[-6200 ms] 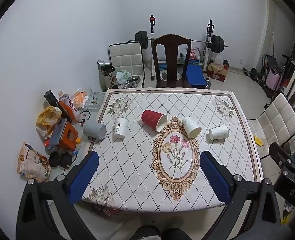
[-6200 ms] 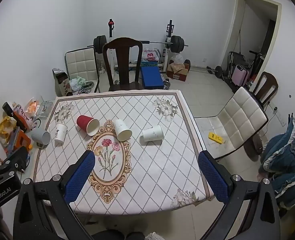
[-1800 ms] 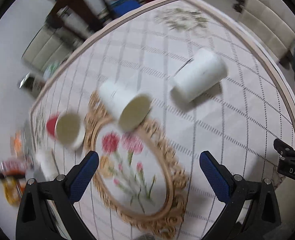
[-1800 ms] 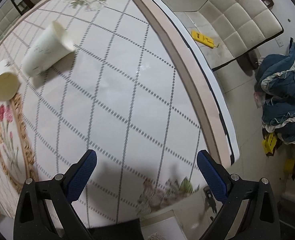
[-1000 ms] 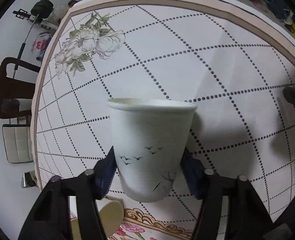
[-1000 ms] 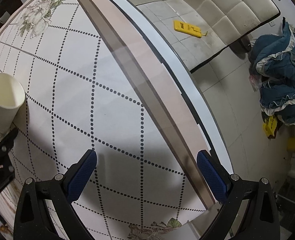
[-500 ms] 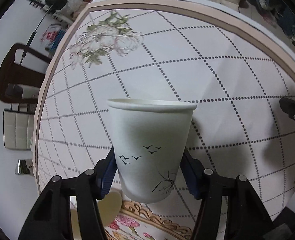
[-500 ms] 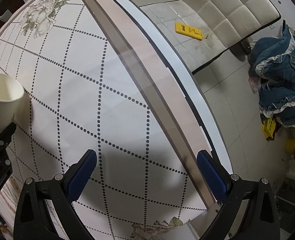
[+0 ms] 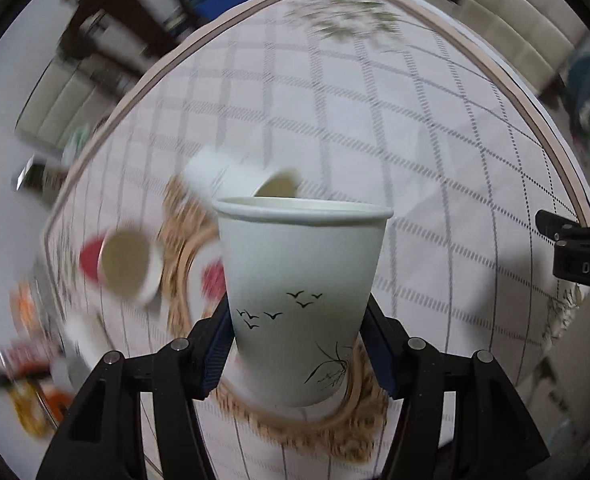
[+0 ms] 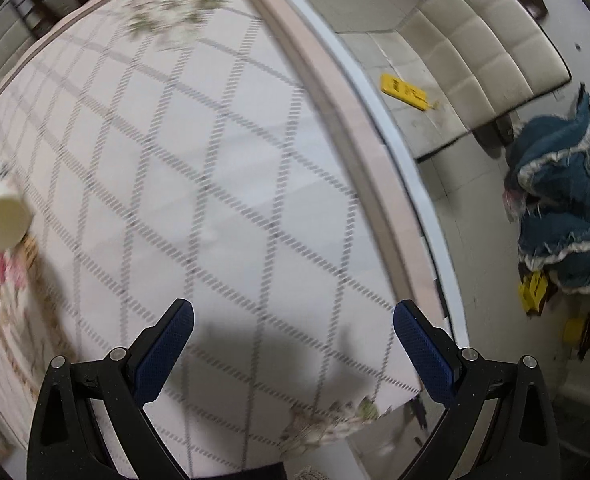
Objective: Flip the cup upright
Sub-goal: 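Carry the upright white cup in the left tool toward the right tool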
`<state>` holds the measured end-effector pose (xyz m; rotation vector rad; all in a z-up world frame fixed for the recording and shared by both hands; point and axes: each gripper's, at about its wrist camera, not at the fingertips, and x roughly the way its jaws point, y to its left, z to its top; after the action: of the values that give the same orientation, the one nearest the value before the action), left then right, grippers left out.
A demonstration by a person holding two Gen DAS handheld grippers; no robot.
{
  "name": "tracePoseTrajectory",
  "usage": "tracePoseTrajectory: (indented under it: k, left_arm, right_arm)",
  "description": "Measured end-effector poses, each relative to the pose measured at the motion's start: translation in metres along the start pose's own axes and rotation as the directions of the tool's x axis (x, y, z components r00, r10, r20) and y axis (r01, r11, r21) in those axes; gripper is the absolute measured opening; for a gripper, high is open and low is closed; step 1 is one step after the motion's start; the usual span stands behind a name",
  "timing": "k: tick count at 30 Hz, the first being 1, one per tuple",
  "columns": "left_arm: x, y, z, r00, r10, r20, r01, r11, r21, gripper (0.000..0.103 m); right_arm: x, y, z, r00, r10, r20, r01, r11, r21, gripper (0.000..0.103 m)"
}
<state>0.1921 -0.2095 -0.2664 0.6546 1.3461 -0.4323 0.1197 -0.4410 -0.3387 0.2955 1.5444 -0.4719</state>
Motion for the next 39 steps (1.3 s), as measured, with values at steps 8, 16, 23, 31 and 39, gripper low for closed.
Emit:
tracePoseTrajectory:
  k: [8, 16, 23, 31, 39]
  left_arm:
    - [0.02, 0.069, -0.087, 0.993, -0.095, -0.072, 0.069, 0.952, -0.3, 0.057]
    - [0.074, 0.106, -0.132, 0.98, -0.167, -0.106, 0.096, 0.87, -0.484, 0.057]
    - [0.107, 0.114, -0.143, 0.973, -0.197, -0.117, 0.109, 0.847, -0.52, 0.058]
    - [0.118, 0.119, -0.153, 0.965, -0.244, -0.092, 0.157, 0.825, -0.543, 0.066]
    - [0.118, 0.116, -0.137, 0.971, -0.217, -0.099, 0.132, 0.834, -0.535, 0.097]
  right_arm:
    - [-0.031, 0.092, -0.049, 0.998, 0.017, 0.056, -0.011, 0.993, -0.117, 0.101]
    - [-0.021, 0.169, -0.082, 0.996, -0.049, 0.08, 0.067, 0.967, -0.247, 0.101]
    - [-0.008, 0.191, -0.093, 0.988, -0.115, 0.105, 0.139, 0.955, -0.26, 0.101]
    - [-0.008, 0.181, -0.088, 0.984, -0.139, 0.109, 0.162, 0.956, -0.245, 0.101]
    - [-0.011, 0.17, -0.078, 0.985, -0.131, 0.116, 0.155, 0.961, -0.229, 0.101]
